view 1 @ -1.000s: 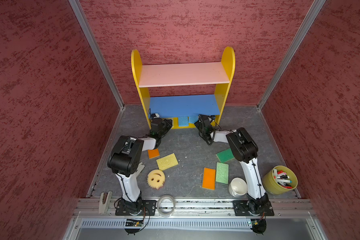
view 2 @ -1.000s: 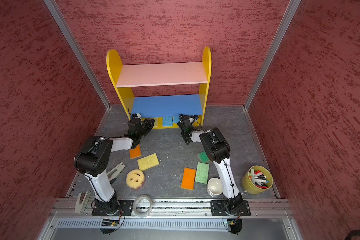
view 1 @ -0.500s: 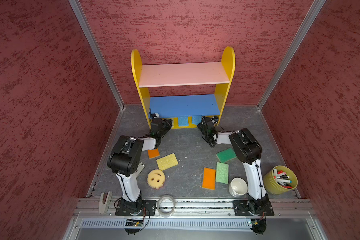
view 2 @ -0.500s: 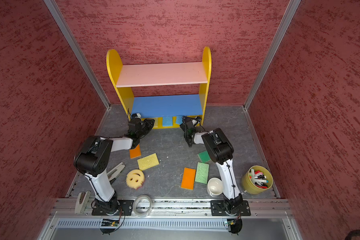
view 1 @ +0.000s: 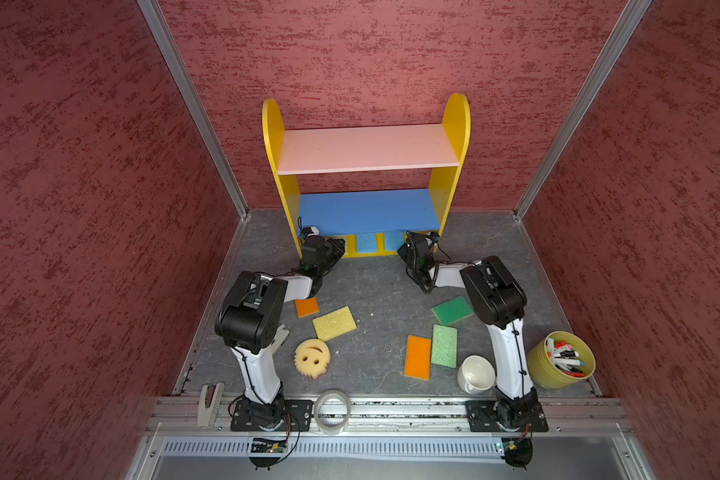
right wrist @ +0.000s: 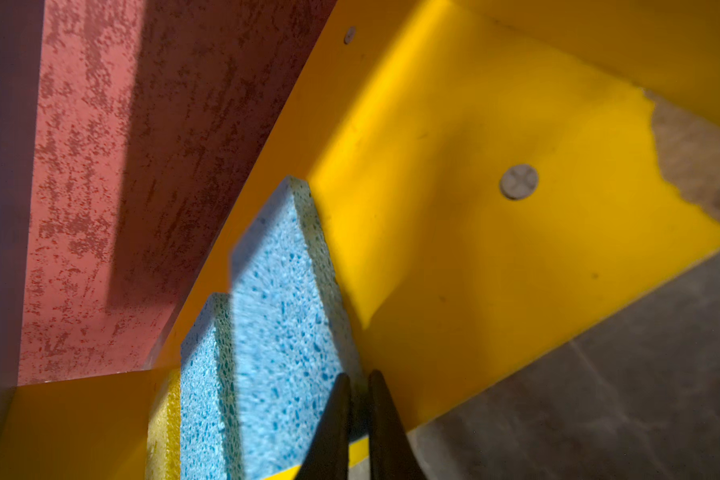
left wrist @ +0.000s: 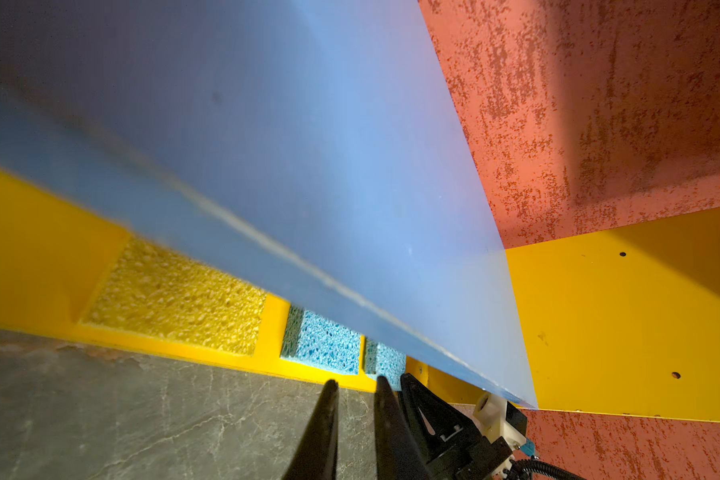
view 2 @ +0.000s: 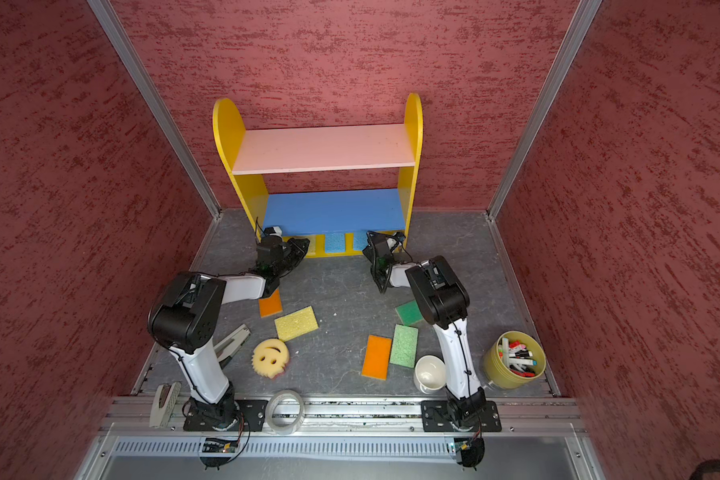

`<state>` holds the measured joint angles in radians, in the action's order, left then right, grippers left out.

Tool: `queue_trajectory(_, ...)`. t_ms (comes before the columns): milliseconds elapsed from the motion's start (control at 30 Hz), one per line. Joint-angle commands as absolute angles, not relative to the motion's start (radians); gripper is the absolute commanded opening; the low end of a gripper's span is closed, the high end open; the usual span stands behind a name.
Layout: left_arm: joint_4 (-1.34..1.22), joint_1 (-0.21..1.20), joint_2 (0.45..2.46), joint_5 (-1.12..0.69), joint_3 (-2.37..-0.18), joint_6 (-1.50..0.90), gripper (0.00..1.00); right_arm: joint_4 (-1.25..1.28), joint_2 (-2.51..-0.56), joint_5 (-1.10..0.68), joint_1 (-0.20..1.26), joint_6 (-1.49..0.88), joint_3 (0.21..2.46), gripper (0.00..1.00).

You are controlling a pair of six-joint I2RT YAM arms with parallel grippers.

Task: Arrange cleaning sponges on a shelf
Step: Move the cleaning sponge to the center of the table, then pick up the cleaning sponge at the center of the table.

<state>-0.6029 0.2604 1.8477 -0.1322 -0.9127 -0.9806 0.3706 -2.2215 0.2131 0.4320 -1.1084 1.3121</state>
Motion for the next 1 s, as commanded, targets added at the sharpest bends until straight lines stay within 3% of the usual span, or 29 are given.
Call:
queue_trajectory(0, -0.606, 0.268, 1.866, -0.136, -0.930, -0.982, 0.18, 0.366, -2.176, 0.217, 0.423, -1.097, 1.311, 0.16)
queue_trajectory(667, -0.590, 0.290, 1.822, -0.135, -0.919, -0.970, 0.20, 0.468, -2.027, 0.116, 0.414, -1.126, 1.146, 0.23)
queue_trajectory(733, -0.567, 0.301, 1.792, -0.134, -0.913, -0.956, 0.26, 0.476, -1.985, 0.092, 0.416, -1.130, 1.098, 0.24)
queue_trajectory(867, -0.520, 0.329, 1.701, -0.116, -0.873, -0.926, 0.47, 0.453, -1.870, 0.050, 0.428, -1.104, 0.995, 0.27)
queue_trajectory(967, -0.469, 0.344, 1.607, -0.085, -0.828, -0.908, 0.55, 0.383, -1.757, 0.037, 0.454, -1.044, 0.925, 0.32)
